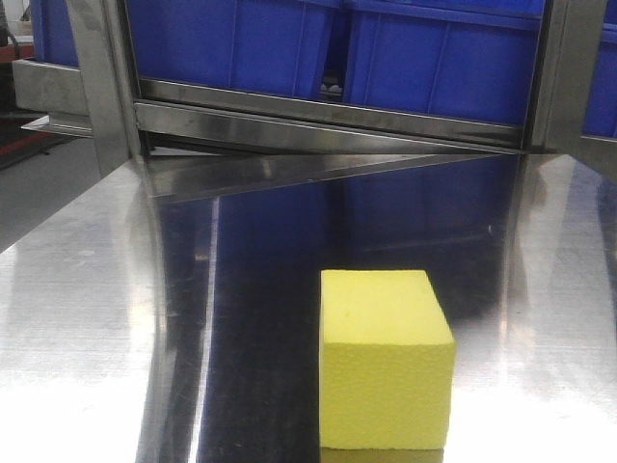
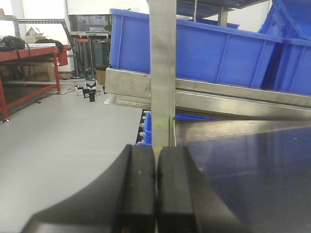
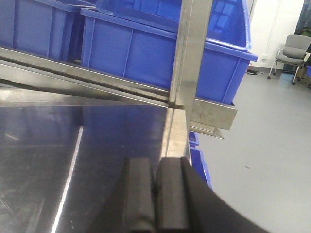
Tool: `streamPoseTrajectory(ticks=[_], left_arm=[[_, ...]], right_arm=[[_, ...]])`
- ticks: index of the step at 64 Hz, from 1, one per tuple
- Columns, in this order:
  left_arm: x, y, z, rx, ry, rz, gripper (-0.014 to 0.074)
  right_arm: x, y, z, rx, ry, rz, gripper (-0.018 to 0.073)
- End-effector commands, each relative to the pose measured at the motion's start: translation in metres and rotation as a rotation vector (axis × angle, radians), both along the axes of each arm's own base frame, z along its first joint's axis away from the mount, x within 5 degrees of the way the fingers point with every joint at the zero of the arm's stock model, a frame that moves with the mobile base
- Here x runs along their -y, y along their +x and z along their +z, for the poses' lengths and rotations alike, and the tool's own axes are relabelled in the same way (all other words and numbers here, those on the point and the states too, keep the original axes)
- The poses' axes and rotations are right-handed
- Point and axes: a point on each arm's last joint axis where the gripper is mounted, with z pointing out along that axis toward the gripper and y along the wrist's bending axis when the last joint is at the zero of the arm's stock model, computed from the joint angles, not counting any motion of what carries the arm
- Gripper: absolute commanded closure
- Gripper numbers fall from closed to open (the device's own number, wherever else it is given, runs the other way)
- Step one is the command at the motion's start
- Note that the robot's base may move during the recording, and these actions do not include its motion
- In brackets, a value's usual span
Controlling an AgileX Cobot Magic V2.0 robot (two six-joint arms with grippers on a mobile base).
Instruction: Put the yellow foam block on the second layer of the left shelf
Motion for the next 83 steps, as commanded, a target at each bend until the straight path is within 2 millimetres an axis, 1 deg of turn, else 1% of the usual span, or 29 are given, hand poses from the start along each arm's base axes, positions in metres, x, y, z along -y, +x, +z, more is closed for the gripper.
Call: streamPoseTrajectory(ticks=[1, 12, 19, 25, 32, 35, 41, 45, 52, 57, 62, 63, 66, 71, 73, 83], left_arm=[[0.000, -0.001, -0.001, 0.075, -0.012, -0.006, 0.0472], [0.000, -0.001, -0.001, 0.075, -0.012, -0.006, 0.0472], [0.000, -0.001, -0.001, 0.075, -0.012, -0.006, 0.0472], [0.000, -0.001, -0.001, 0.075, -0.012, -0.006, 0.0472], [0.000, -0.001, -0.001, 0.075, -0.012, -0.006, 0.0472], [0.000, -0.001, -0.001, 0.075, -0.012, -0.006, 0.0472], [0.000, -0.001, -0.001, 0.075, -0.012, -0.006, 0.0472], [0.000, -0.001, -0.001, 0.075, -0.012, -0.006, 0.0472], [0.000, -0.001, -0.001, 0.075, -0.012, -0.006, 0.0472], [0.000, -0.001, -0.001, 0.075, -0.012, -0.006, 0.0472], [0.000, -0.001, -0.001, 0.075, -0.012, -0.006, 0.0472], [0.000, -0.001, -0.001, 0.075, -0.012, -0.006, 0.0472], [0.000, -0.001, -0.001, 0.075, -0.012, -0.006, 0.0472], [0.000, -0.001, -0.001, 0.075, -0.012, -0.006, 0.0472], [0.000, -0.001, -0.001, 0.075, -0.012, -0.006, 0.0472], [0.000, -0.001, -0.001, 0.075, -0.012, -0.006, 0.0472]], right_arm=[[0.000, -0.004, 0.019, 0.140, -0.023, 0.000, 0.0505], [0.000, -0.005, 0.034, 0.153, -0.023, -0.001, 0.0505], [0.000, -0.001, 0.045, 0.103, -0.023, -0.001, 0.0505], [0.000, 0.004, 0.061, 0.039, -0.023, 0.004, 0.0505], [-0.003, 0.014, 0.079, -0.027, -0.023, 0.039, 0.0505], [-0.005, 0.019, 0.084, -0.043, -0.024, 0.061, 0.0505], [-0.012, 0.030, 0.087, -0.095, -0.012, 0.137, 0.0505], [-0.018, 0.037, 0.088, -0.133, 0.028, 0.186, 0.0505], [-0.032, 0.049, 0.092, -0.214, 0.064, 0.284, 0.0491], [-0.042, 0.057, 0.094, -0.258, 0.052, 0.341, 0.0412], [-0.052, 0.063, 0.096, -0.301, 0.038, 0.395, 0.0244], [-0.055, 0.064, 0.096, -0.312, 0.033, 0.407, 0.0195], [-0.061, 0.068, 0.097, -0.339, 0.039, 0.431, 0.0090], [-0.069, 0.073, 0.098, -0.397, 0.061, 0.452, -0.0036], [-0.072, 0.076, 0.098, -0.436, 0.082, 0.454, -0.0072], [-0.083, 0.089, 0.098, -0.658, 0.184, 0.389, -0.0065]])
